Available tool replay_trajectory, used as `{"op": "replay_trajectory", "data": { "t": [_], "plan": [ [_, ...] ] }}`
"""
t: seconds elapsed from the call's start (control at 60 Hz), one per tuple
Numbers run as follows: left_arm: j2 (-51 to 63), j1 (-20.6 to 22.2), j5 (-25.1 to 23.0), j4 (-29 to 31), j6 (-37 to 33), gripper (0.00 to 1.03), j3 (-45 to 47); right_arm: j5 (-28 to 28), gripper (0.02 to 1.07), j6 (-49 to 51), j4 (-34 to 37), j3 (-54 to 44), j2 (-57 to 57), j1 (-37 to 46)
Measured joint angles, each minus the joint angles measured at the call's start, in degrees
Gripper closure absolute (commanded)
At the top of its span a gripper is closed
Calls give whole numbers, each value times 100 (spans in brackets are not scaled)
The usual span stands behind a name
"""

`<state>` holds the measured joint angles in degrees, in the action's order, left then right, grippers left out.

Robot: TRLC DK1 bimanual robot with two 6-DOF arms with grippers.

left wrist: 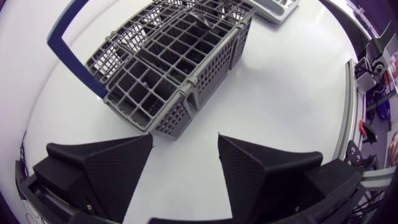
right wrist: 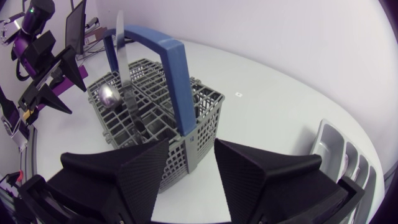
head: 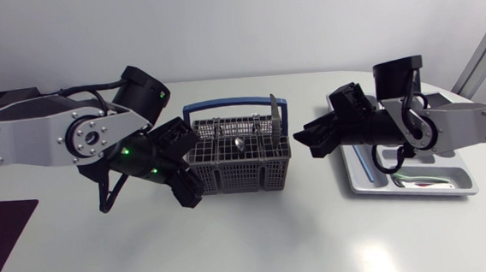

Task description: Unload the cutlery basket into the drawer organizer.

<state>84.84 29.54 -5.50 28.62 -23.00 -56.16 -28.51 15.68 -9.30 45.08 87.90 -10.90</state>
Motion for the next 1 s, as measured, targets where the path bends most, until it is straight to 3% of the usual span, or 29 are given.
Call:
{"op": "replay_trajectory", "data": {
  "t": [0.35,0.6,0.717,0.883,1.0],
  "plan": [
    [181,-323,2,-328,-101,12,2,485,52,-31,46,20,103,-767],
    [190,-643,-4,-131,-131,11,-146,632,51,-31,243,-28,-81,-1117],
    [168,-640,-339,380,-85,11,-551,614,51,-33,479,-105,-503,-1086],
    [197,-623,-1211,1091,463,11,-1615,605,51,-229,612,-142,-1287,-946],
    [389,-619,-1578,1250,907,12,-2170,605,51,-404,638,-348,-1703,-848]
  ]
}}
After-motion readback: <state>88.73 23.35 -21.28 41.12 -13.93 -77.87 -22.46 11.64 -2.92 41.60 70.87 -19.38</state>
